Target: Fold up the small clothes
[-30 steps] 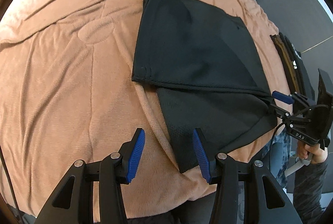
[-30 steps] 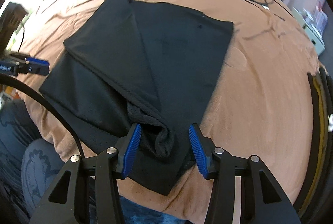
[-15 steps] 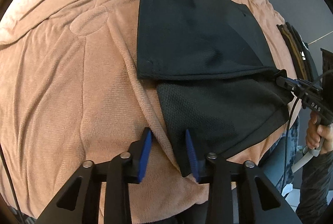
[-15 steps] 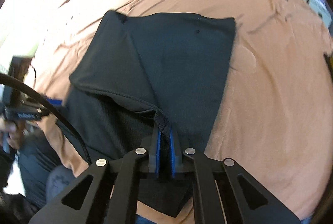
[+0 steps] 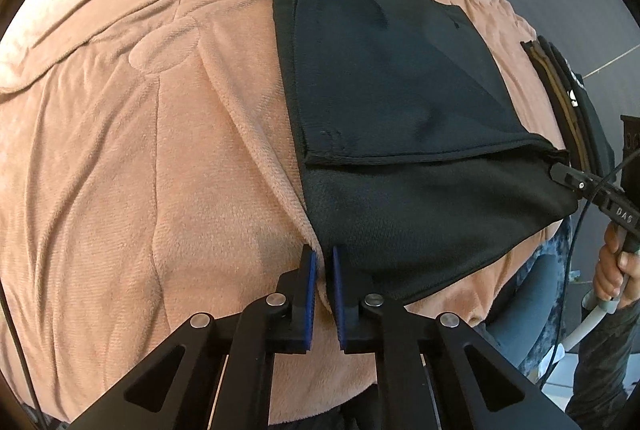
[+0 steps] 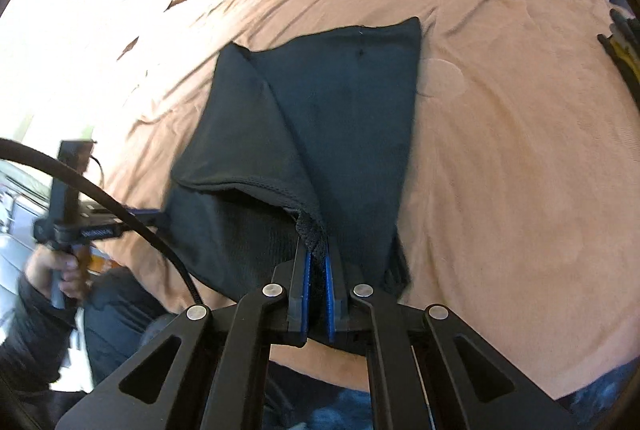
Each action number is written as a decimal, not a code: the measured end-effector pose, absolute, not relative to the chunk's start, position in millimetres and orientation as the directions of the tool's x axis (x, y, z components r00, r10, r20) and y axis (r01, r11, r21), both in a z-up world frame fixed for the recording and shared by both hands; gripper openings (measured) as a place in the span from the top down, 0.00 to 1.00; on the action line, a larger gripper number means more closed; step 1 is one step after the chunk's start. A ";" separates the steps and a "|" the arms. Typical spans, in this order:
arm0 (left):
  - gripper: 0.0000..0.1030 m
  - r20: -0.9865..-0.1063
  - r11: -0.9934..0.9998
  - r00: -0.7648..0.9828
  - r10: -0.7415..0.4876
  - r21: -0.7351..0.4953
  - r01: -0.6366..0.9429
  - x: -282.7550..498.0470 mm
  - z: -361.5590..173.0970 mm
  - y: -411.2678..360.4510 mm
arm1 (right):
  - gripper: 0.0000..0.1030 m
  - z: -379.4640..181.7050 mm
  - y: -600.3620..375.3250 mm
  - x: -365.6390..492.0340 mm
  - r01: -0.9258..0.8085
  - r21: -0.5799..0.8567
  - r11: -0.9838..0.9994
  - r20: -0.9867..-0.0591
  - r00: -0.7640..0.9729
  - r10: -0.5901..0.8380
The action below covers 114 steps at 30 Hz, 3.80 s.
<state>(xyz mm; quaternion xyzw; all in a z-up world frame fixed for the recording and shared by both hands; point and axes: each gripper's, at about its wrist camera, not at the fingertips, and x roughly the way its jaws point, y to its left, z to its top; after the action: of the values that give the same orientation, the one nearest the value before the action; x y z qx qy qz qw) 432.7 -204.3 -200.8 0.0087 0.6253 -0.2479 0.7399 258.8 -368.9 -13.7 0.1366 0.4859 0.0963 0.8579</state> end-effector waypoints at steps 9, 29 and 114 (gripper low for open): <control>0.90 -0.921 0.868 0.078 -0.381 -0.328 0.372 434.5 -195.5 -202.2 | 0.75 -24.3 -361.1 257.9 0.014 0.143 0.990 -0.875 0.469 0.120; 0.86 -0.897 0.875 0.120 -0.426 -0.374 0.307 445.2 -188.3 -164.2 | 0.52 -0.8 -248.1 294.1 -0.274 -0.063 0.960 -0.865 0.495 0.084; 0.85 -0.905 0.875 0.102 -0.412 -0.363 0.320 523.5 -200.8 -205.7 | 0.47 -39.0 -310.3 403.2 -0.138 -0.164 0.977 -0.848 0.526 -0.068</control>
<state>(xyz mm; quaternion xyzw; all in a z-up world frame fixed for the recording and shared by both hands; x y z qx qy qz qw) 523.5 -205.7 -200.8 -0.0369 0.6229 -0.2471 0.7413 403.2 -310.3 -39.0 -0.1058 0.4862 0.0202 0.8672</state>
